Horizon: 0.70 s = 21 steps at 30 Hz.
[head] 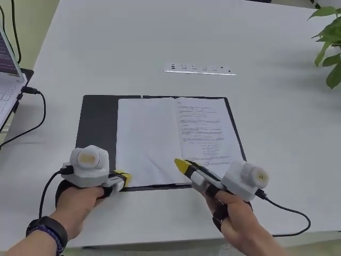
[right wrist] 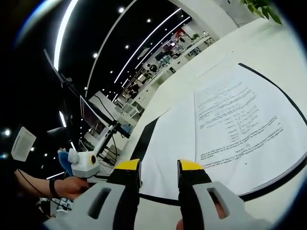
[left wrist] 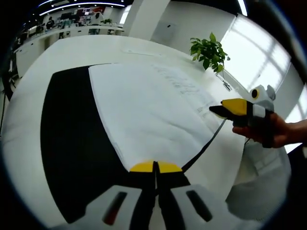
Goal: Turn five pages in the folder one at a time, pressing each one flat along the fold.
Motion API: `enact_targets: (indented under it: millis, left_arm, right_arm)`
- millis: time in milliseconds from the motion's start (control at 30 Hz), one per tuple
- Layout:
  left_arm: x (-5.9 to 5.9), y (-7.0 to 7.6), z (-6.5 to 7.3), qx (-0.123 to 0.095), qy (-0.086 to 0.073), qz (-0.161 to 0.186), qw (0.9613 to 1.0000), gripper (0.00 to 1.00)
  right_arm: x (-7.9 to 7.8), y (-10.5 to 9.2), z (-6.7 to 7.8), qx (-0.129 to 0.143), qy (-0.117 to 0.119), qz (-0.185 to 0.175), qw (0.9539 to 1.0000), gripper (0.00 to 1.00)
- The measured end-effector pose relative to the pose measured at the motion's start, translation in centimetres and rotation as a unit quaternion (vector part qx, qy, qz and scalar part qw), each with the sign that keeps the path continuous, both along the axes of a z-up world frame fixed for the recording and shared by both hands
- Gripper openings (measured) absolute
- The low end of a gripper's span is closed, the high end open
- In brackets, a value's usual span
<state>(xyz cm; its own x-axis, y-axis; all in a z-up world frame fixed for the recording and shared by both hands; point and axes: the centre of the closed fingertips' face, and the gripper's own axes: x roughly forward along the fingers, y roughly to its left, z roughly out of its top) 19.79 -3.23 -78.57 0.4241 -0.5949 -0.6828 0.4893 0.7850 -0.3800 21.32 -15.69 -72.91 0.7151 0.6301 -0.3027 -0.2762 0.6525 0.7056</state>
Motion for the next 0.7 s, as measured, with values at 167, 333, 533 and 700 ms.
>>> enact_targets:
  millis: [167,333,533,700]
  left_arm:
    - [-0.1,0.2,0.0,-0.005,0.003,0.011,0.9999,0.0]
    - [0.0,0.2,-0.1,0.0,0.002,0.015,0.9999,0.0]
    - [0.2,0.3,-0.3,-0.002,0.015,0.034,0.9993,0.0]
    - [0.1,0.3,-0.3,-0.006,0.02,0.04,0.999,0.0]
  right_arm:
    - [0.2,0.0,-0.5,-0.014,-0.001,0.01,0.9999,0.27]
    - [0.8,-0.4,-0.7,-0.018,-0.002,0.005,0.9998,0.25]
    - [2.1,-0.6,-0.8,-0.018,-0.003,0.001,0.9998,0.22]
    - [3.0,-0.4,-1.3,-0.018,-0.001,0.004,0.9998,0.19]
